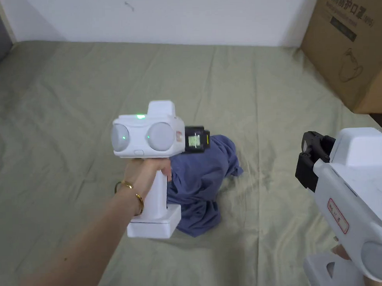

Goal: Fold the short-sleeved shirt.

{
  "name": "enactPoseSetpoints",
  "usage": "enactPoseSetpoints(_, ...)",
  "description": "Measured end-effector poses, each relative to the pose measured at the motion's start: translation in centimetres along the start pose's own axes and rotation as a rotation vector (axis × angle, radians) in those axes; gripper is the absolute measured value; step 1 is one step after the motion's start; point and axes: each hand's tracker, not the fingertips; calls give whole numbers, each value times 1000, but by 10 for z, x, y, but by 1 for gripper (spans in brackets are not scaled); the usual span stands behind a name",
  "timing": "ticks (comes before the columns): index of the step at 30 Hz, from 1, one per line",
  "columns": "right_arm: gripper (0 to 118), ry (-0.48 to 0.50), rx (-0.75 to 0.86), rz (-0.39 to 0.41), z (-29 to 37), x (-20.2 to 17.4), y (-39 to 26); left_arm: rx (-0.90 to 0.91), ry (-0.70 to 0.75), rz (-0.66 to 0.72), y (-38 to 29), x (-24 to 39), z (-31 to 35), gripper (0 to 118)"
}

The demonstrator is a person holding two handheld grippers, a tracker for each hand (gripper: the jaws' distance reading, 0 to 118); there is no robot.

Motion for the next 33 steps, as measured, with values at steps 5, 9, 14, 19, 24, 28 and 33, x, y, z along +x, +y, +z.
enactPoseSetpoints(5, 0, 19, 10, -12, -8, -11, 2, 280, 129, -117, 32, -26, 71, 118)
enactPoseSetpoints(9, 0, 29, 37, -16, -11, -20, 6, 414, 268, -234, 16, -46, 109, 118)
enactPoseSetpoints(14, 0, 34, 64, -28, -15, -29, 11, 409, 306, -208, -23, -72, 123, 108)
enactPoseSetpoints(19, 0, 41, 72, -23, -16, -35, 9, 392, 321, -166, -57, -85, 124, 44)
enactPoseSetpoints(24, 0, 51, 56, -21, -15, -38, 3, 332, 288, -110, -71, -93, 123, 1)
enactPoseSetpoints(28, 0, 53, 47, -24, -15, -38, -1, 308, 284, -90, -77, -94, 122, 0)
enactPoseSetpoints(33, 0, 57, 38, -19, -15, -37, -3, 298, 283, -87, -77, -90, 117, 0)
